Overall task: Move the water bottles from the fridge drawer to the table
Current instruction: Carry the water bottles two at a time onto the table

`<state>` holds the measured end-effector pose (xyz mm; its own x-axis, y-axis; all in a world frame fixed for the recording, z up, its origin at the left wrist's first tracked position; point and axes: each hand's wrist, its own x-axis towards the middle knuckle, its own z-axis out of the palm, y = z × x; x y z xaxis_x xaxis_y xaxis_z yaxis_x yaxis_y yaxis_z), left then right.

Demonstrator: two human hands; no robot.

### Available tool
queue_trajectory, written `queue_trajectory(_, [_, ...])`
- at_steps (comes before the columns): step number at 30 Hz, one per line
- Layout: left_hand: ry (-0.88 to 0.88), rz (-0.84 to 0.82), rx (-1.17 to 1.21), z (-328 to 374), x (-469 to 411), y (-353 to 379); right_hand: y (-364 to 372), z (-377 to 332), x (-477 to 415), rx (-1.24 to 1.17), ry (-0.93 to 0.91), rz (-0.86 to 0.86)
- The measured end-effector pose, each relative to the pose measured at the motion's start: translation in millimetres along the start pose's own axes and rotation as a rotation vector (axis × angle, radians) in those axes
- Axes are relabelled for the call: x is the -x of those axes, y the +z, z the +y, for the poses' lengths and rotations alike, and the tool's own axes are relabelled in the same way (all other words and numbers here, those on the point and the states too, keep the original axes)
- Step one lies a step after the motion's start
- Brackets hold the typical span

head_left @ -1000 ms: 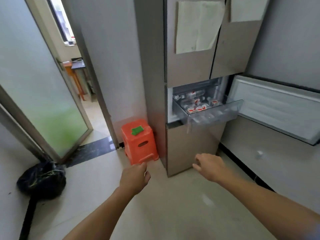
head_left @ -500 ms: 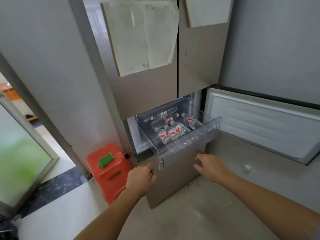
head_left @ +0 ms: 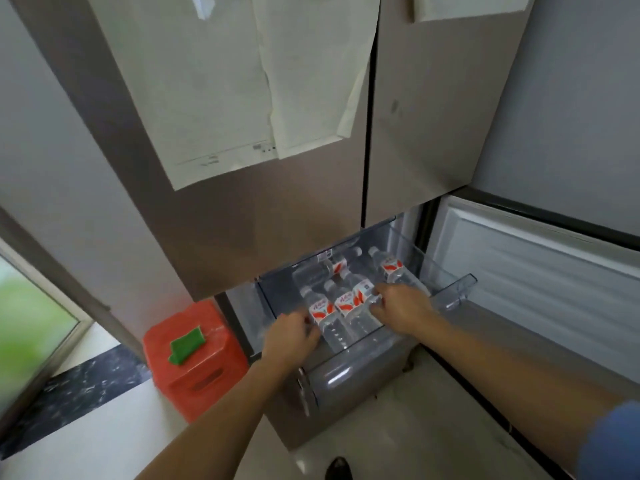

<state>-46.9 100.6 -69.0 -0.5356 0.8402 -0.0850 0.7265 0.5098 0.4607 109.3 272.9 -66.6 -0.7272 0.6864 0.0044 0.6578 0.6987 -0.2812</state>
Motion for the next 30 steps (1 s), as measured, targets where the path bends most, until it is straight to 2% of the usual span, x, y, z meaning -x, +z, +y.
queue_trajectory(6, [-0.271, -0.166, 0.296, -27, -113, 32, 37, 6, -69, 0.064, -0.019, -0.173])
queue_trajectory(9, [-0.448, -0.177, 0.463, -52, -157, 64, 53, 17, -89, 0.076, 0.004, -0.252])
queue_trajectory(12, [-0.613, -0.217, 0.566, -99, -196, 132, 67, 25, -99, 0.103, 0.01, -0.341])
queue_trajectory(14, [-0.675, -0.209, 0.619, -96, -197, 147, 75, 30, -104, 0.104, 0.0, -0.366])
queue_trajectory(18, [-0.751, -0.151, 0.747, -53, -175, 124, 88, 37, -112, 0.087, -0.031, -0.341])
queue_trajectory(23, [-0.773, -0.153, 0.739, -57, -163, 121, 91, 27, -145, 0.053, -0.087, -0.291])
queue_trajectory(26, [-0.716, -0.095, 0.681, -56, -158, 116, 101, 15, -170, 0.033, -0.163, -0.31])
queue_trajectory(30, [-0.683, -0.065, 0.704, -54, -154, 119, 116, 6, -190, 0.04, -0.134, -0.318])
